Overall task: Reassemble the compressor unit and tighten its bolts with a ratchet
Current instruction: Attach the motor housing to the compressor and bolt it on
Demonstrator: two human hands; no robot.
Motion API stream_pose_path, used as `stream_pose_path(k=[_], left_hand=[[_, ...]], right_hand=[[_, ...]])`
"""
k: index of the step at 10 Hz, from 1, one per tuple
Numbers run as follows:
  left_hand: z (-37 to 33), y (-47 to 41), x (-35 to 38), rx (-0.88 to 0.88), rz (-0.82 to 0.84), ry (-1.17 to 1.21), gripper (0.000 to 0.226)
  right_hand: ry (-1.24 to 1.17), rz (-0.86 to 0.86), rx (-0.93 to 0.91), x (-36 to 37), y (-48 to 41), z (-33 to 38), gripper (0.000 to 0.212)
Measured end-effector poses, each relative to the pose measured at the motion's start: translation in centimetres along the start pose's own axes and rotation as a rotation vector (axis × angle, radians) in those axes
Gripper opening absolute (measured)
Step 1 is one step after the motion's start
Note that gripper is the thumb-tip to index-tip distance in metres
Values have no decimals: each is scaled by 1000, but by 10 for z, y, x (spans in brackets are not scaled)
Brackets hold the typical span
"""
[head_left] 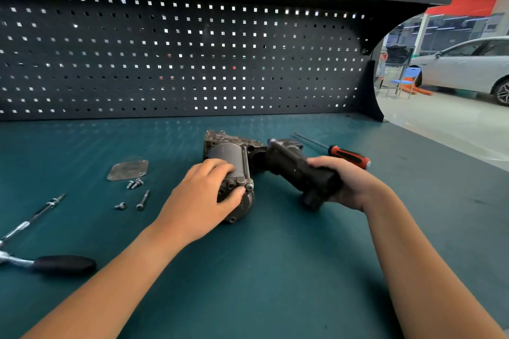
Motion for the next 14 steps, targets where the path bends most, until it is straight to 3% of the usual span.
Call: stream_pose_path(k=[1, 3, 6, 9, 10, 11, 14], left_hand=[[0, 0, -1, 2, 2, -5, 47], [0, 0, -1, 6, 6, -4, 46], [0, 0, -1, 5, 6, -5, 45], [0, 0, -1, 9, 9, -10, 46], [0, 0, -1, 11, 10, -9, 46], [0, 0, -1, 13, 10, -8, 46], [0, 0, 0, 9, -5, 3, 45]], right_hand=[[-273, 56, 67, -2, -5, -6, 19], [-437, 124, 127, 1, -7, -15, 33], [-692, 75, 173, -2, -18, -25, 36], [-632, 196, 94, 15, -4, -13, 54], [-669, 254, 84, 18, 2, -7, 48], [-721, 281, 76, 17, 4, -7, 64], [-302, 118, 124, 26, -2, -14, 29]])
Point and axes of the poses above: each hand's wrist, its own y-axis away from the middle knuckle, its own x-axis out of the palm, z = x × y, the point moved 5 cm from there along -y, towards the middle knuckle, and after that the axes turned 9 degrees about -z, right-handed, at the moved point
